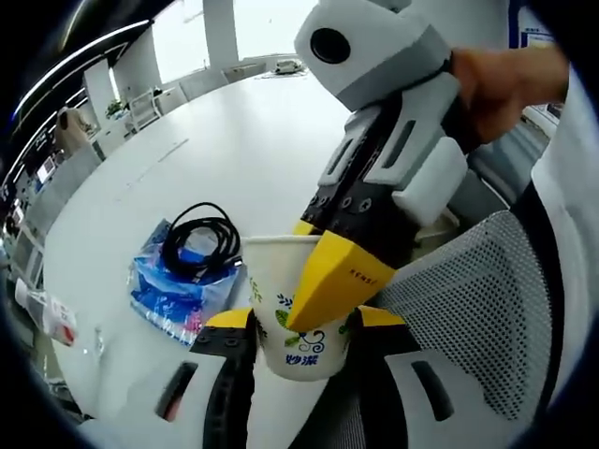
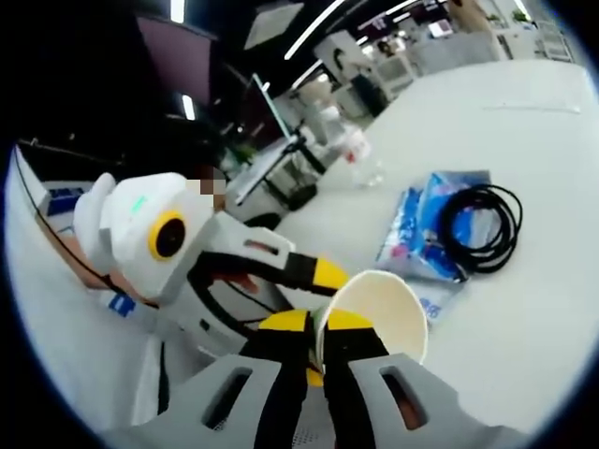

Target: Arrange the tabletop items into an orderly group along one side of the table until the central work area is clear of visible clutter.

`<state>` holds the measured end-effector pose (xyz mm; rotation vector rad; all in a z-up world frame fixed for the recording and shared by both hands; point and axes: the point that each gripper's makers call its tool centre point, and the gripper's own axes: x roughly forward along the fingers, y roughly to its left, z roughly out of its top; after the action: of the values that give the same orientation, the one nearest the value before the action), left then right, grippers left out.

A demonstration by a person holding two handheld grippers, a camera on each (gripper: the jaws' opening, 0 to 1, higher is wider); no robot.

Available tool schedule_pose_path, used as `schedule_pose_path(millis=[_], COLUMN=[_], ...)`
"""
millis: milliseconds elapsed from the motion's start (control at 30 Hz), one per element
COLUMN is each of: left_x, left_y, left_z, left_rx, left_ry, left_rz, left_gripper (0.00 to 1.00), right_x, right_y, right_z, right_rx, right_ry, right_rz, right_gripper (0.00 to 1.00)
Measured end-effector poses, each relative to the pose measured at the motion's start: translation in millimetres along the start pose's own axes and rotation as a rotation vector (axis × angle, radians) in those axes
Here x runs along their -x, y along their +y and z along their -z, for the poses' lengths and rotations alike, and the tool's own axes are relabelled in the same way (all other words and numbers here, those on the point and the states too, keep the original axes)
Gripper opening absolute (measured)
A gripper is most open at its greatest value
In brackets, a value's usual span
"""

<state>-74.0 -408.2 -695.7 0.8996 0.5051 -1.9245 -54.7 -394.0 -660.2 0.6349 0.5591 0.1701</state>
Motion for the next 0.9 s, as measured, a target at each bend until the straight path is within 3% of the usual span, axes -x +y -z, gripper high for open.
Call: schedule_pose_path(millis=[300, 633, 900], left_x=[4.8, 22.5, 41.2], left_y=[15.7, 44.7, 79.9], left_z=[9.8, 29.3, 51.5], left_rx=[0.117, 0.392, 0.629], left_ry=[-0.02, -0.098, -0.181], left_rz=[-0.045, -0.141, -0.248], left_gripper=[0.39, 0.4, 0.39], right_x=[1.9, 6.7, 7.6], right_y=[-14.7, -27.9, -32.7], right_z=[-2.2, 0.5, 0.6], right_rx=[-0.016, -0.074, -0.1], right_ry=[-0.021, -0.044, -0.051], right_rz=[0.052, 0.095, 0.112], right_gripper=[0.0, 0.0, 0.0])
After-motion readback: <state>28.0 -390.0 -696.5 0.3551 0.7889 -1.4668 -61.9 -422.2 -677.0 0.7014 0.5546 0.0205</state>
